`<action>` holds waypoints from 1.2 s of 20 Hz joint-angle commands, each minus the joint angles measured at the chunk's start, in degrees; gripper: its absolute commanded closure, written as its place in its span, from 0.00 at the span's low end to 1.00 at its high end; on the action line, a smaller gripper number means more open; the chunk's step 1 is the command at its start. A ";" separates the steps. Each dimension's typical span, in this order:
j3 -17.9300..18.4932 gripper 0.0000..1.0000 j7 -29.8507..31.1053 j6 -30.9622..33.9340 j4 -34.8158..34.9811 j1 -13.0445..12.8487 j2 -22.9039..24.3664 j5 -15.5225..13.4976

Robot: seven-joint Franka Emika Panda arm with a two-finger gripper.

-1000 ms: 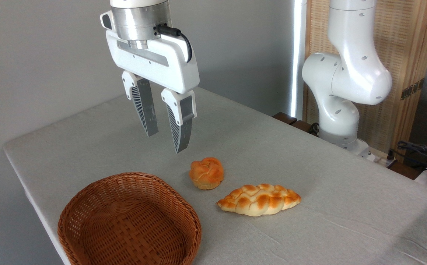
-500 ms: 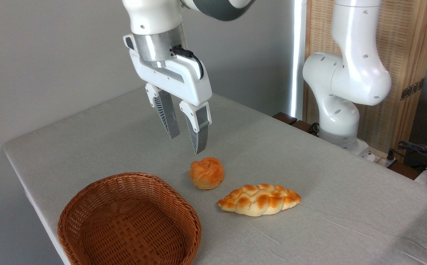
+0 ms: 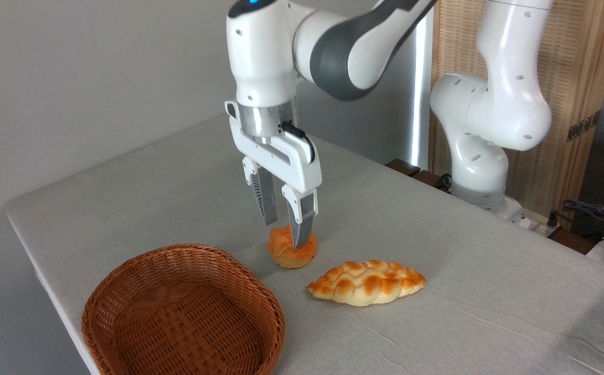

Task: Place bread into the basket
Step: 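Close the gripper on the round bread roll, then lift the roll and carry it over the wicker basket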

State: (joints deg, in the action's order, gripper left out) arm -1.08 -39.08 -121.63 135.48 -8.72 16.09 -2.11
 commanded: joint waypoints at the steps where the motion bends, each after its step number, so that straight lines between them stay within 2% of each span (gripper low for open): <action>1: 0.55 0.00 -0.99 -3.79 3.47 -1.30 0.78 1.06; 2: 0.55 0.01 -1.60 -3.79 3.65 -1.30 0.78 1.14; 3: 0.55 0.14 -2.48 -3.79 3.74 -1.30 0.78 1.58; 4: 0.55 0.36 -2.84 -3.79 3.74 -1.22 0.78 1.76; 5: 0.55 0.53 -2.84 -3.79 3.65 -1.30 0.78 1.85; 7: 0.55 0.67 -2.93 -3.79 3.74 -1.30 0.78 1.85; 8: 0.55 0.70 -2.93 -3.79 3.65 -1.22 0.78 1.85; 21: 0.64 0.70 -3.19 -3.09 3.39 -1.21 1.04 1.76; 24: 0.73 0.70 -2.84 -0.03 -0.81 -0.86 2.10 1.76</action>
State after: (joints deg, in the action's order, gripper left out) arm -1.06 -41.37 -124.35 137.89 -9.49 16.52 -1.07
